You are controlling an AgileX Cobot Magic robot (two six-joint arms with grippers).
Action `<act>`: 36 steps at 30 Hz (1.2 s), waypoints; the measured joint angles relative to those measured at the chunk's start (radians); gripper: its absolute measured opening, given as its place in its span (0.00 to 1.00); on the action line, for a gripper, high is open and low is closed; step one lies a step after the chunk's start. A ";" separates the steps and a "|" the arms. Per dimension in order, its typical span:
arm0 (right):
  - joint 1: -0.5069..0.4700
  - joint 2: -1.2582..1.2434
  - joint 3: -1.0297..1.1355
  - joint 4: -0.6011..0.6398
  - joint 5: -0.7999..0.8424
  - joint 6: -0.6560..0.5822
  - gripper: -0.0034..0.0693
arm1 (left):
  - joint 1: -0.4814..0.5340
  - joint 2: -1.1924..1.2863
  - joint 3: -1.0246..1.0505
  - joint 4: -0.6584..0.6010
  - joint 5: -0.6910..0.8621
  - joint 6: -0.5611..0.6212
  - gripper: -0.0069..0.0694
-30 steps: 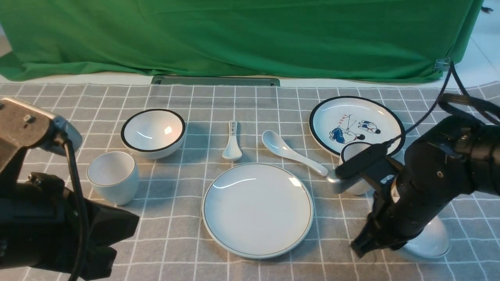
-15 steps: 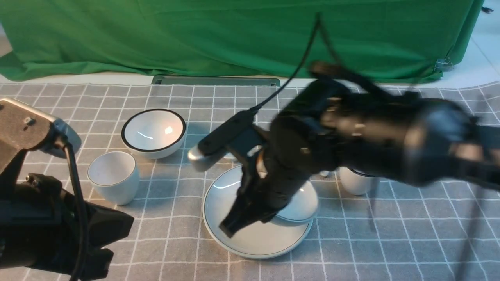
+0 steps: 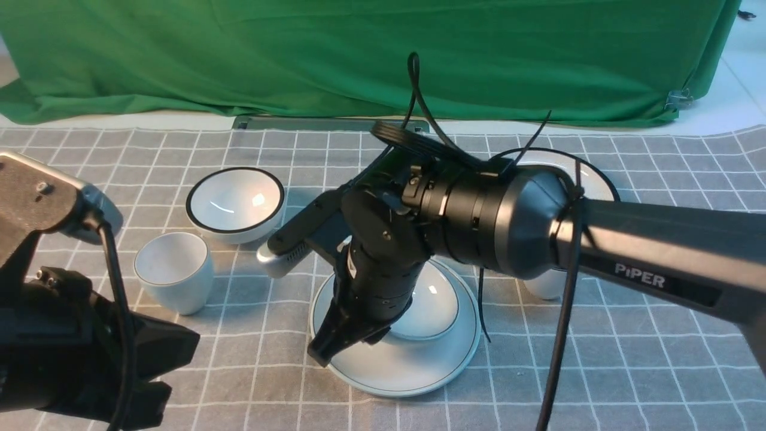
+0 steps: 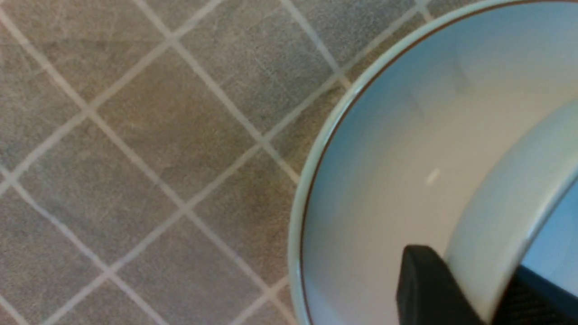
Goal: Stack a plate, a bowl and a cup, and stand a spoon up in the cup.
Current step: Use the right arm to put the blue rice bowl into the blue large plate in the middle, then use the left arm to grab a blue teacup
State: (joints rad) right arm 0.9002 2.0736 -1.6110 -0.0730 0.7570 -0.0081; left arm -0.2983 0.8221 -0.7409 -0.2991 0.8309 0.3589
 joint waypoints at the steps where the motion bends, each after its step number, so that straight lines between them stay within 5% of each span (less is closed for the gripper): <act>1: 0.000 0.003 0.000 0.013 0.001 0.000 0.45 | 0.000 0.000 0.000 0.000 -0.003 0.000 0.10; 4: 0.000 -0.004 0.000 0.049 0.001 0.001 0.67 | 0.000 0.000 0.000 0.001 -0.005 0.000 0.10; 8: 0.000 -0.055 0.000 0.081 0.004 0.008 0.77 | 0.000 0.000 0.000 0.001 -0.004 0.000 0.10; 10: 0.000 -0.103 0.000 0.082 0.019 0.015 0.70 | 0.000 0.000 0.000 0.006 -0.004 0.000 0.10; 16: 0.000 -0.324 0.051 0.020 0.154 0.020 0.23 | 0.000 0.116 -0.049 0.085 0.036 -0.009 0.10; 19: 0.000 -0.462 0.163 0.000 0.168 0.035 0.10 | 0.000 0.245 -0.104 0.132 0.051 -0.019 0.10; 28: 0.000 -0.851 0.575 -0.004 0.013 0.102 0.09 | 0.000 0.570 -0.326 0.408 0.051 -0.101 0.17; 36: 0.000 -1.023 0.742 -0.004 -0.027 0.159 0.10 | 0.033 0.742 -0.371 0.469 0.031 -0.097 0.56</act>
State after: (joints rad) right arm 0.9002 1.0506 -0.8686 -0.0772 0.7296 0.1511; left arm -0.2653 1.5637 -1.1117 0.1703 0.8622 0.2619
